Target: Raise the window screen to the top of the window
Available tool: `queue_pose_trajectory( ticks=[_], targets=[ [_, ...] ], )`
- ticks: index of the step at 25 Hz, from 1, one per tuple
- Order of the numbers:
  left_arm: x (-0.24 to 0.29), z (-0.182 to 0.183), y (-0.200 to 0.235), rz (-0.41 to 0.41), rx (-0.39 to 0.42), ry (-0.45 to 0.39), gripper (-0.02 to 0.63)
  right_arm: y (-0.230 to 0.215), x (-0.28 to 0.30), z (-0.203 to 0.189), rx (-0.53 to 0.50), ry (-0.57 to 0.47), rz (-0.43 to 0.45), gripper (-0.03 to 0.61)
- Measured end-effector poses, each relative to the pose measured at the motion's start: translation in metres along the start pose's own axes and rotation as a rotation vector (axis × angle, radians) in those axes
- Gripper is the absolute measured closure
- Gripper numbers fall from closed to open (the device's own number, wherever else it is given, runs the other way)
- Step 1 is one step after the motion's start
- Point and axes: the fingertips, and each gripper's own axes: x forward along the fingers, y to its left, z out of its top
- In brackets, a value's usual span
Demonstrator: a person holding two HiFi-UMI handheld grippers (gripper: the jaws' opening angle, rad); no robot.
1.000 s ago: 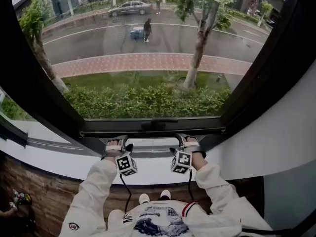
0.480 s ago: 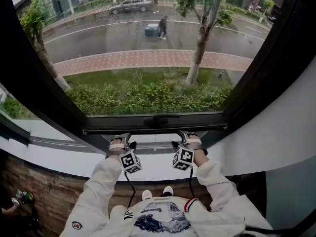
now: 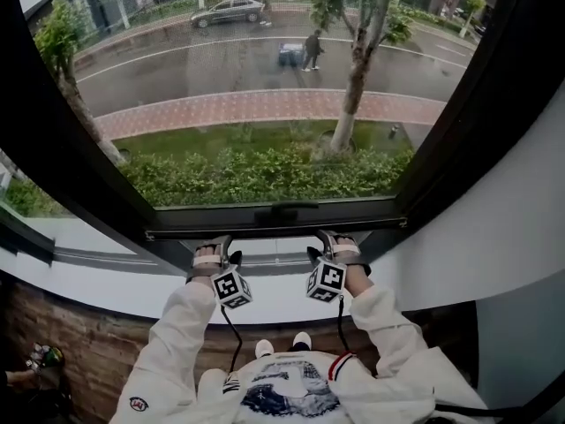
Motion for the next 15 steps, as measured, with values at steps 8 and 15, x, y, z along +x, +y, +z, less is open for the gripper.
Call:
queue_pose_trajectory(
  ticks=[8, 15],
  targets=[
    [-0.026, 0.016, 0.050, 0.110, -0.012, -0.035, 0.350, -0.047, -0.030, 0.019, 0.005, -0.051, -0.115, 0.357],
    [-0.053, 0.030, 0.088, 0.206, -0.011, -0.070, 0.350, -0.086, -0.063, 0.036, 0.011, -0.084, -0.216, 0.360]
  ],
)
